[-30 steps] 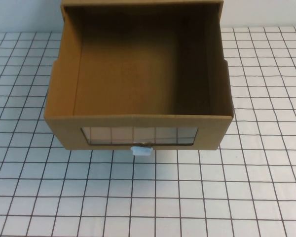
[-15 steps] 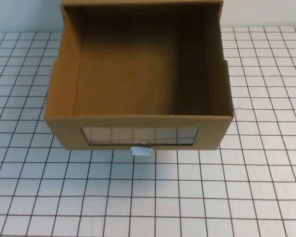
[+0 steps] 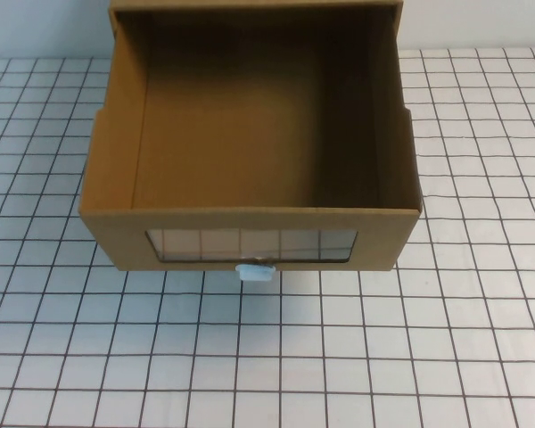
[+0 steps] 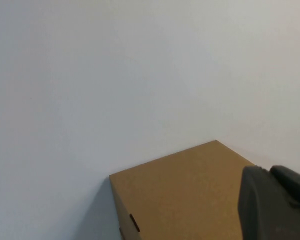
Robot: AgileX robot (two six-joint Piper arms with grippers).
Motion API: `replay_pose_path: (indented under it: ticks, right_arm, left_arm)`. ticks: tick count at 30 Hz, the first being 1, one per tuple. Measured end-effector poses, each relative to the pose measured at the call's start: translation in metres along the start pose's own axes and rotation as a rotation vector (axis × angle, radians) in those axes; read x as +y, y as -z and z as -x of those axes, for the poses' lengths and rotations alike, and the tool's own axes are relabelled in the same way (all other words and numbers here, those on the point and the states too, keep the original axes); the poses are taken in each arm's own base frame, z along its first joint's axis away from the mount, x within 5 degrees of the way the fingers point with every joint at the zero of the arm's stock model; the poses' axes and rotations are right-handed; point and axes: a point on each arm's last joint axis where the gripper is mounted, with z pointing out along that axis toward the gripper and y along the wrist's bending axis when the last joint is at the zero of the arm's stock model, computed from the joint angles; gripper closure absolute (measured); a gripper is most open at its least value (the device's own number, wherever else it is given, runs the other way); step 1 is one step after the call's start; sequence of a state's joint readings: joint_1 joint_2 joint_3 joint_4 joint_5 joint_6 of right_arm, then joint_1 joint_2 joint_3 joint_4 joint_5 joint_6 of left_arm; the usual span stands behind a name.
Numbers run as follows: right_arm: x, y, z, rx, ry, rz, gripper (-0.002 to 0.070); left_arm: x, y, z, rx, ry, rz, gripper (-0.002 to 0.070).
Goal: Close the shoe box
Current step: Press the shoe box with left arm
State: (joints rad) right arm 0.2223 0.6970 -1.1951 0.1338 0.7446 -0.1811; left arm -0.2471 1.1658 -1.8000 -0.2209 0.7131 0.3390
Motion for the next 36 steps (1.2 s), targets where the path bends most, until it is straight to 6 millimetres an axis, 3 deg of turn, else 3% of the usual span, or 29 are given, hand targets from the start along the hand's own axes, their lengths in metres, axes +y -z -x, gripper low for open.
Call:
replay_pose_path:
  ticks: [5, 10, 17, 22, 30, 36]
  right_arm:
    - [0.028, 0.016, 0.000, -0.018, 0.002, 0.293, 0.0689]
    - [0.038, 0.034, 0.000, -0.056, -0.010, 0.398, 0.0689]
    - [0.049, 0.055, -0.002, -0.110, -0.028, 0.513, 0.0689]
    - [0.054, 0.051, -0.012, -0.076, -0.028, 0.575, 0.0689]
    - [0.064, 0.044, -0.027, -0.052, 0.018, 0.709, 0.0689]
    - [0.049, 0.028, -0.034, -0.047, 0.060, 0.515, 0.0689]
  left_arm:
    - [0.003, -0.036, 0.011, 0.022, 0.001, -0.046, 0.0680]
    - [0.002, -0.083, 0.001, 0.074, 0.038, -0.121, 0.0680]
    - [-0.003, -0.151, -0.036, 0.189, 0.137, -0.239, 0.0680]
    - [-0.007, -0.196, -0.078, 0.325, 0.174, -0.289, 0.0680]
    - [-0.014, -0.241, -0.129, 0.430, 0.272, -0.350, 0.0680]
    - [-0.017, -0.260, -0.157, 0.495, 0.301, -0.368, 0.0680]
